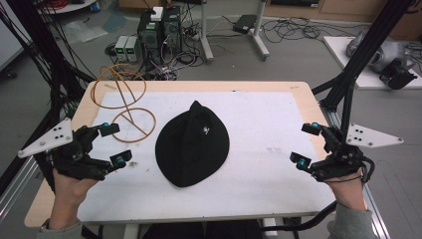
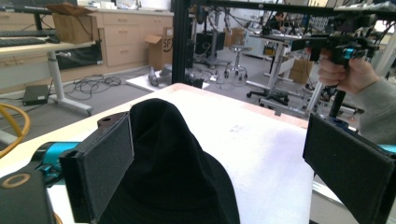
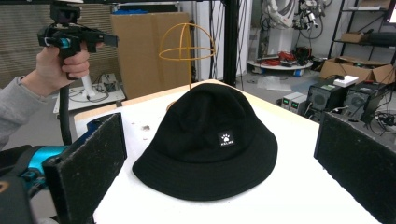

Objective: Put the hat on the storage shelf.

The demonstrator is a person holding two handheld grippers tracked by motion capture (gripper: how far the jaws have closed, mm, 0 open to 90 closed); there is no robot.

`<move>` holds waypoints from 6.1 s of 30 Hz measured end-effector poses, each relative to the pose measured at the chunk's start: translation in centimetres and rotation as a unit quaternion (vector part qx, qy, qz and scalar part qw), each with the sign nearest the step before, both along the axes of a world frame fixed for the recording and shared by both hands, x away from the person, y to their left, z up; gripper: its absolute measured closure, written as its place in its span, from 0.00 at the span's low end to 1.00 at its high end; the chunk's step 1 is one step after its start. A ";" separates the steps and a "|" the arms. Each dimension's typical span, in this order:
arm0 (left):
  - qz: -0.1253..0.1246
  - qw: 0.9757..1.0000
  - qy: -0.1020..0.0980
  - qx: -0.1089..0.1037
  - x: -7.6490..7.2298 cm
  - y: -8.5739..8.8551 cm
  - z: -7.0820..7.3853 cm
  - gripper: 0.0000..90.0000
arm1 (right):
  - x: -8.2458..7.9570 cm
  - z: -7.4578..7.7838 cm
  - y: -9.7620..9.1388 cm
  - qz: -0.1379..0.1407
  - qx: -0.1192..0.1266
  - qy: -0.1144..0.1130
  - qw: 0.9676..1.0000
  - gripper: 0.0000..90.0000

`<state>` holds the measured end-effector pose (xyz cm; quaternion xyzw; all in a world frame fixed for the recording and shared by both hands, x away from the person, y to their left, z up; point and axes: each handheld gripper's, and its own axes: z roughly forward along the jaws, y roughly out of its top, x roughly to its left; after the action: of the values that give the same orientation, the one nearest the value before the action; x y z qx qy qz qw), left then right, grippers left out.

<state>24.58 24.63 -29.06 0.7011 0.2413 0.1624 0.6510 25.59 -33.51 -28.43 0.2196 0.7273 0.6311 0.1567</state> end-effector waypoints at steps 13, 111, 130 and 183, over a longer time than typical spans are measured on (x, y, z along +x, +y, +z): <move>-0.005 1.000 0.019 0.021 2.6 -2.7 0.2 0.10 | -0.6 0.1 -0.7 -0.007 0.003 -0.005 1.000 0.02; -0.016 0.987 0.125 0.095 16.1 -13.2 -6.4 0.27 | -3.4 -0.4 -2.9 -0.023 -0.011 0.007 1.000 0.02; -0.036 0.984 0.134 0.111 15.9 -13.1 -6.3 0.93 | -3.1 -0.6 -2.6 -0.025 -0.021 0.015 0.999 0.02; -0.050 0.993 0.050 0.098 11.1 -9.4 7.8 0.95 | -2.4 -0.3 -2.9 -0.019 -0.003 0.009 1.000 0.02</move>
<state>35.65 15.24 -21.22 0.7802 0.2211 0.1171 0.5734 23.15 -36.40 -28.73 0.2385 0.7261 0.6241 0.1623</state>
